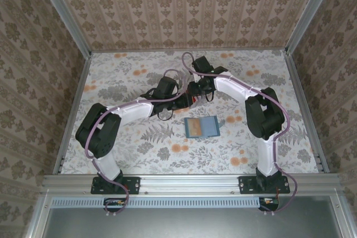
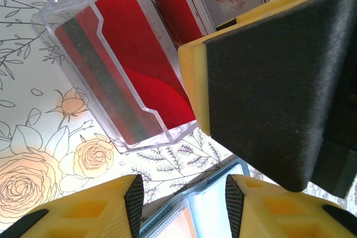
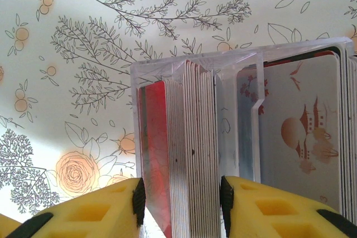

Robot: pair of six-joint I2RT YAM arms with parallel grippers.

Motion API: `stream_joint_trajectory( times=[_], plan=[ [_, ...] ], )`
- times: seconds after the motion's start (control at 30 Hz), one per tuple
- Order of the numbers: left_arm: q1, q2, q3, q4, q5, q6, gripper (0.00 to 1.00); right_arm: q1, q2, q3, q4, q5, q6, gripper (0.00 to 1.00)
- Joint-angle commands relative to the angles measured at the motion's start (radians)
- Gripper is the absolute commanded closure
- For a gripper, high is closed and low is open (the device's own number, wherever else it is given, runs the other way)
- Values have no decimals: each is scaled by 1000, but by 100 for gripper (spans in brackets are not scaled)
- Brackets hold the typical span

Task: Put the credit cards into the card holder
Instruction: Pick up the credit card from the storage box.

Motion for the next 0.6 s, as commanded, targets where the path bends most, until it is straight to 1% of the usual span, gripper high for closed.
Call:
stream_joint_trajectory(
  times=[0.0, 0.1, 0.37, 0.57],
  plan=[
    [-1, 21, 4, -5, -2, 15, 55, 6, -23, -7, -9, -43, 16, 61],
    [-1, 22, 4, -2, -1, 12, 55, 4, -31, -7, -12, -45, 16, 63],
    [-1, 25, -2, 9, 0, 5, 55, 4, -64, -15, -11, -67, 24, 65],
    [-1, 31, -1, 14, 4, 3, 55, -6, -53, -15, -6, -85, 27, 67]
  ],
)
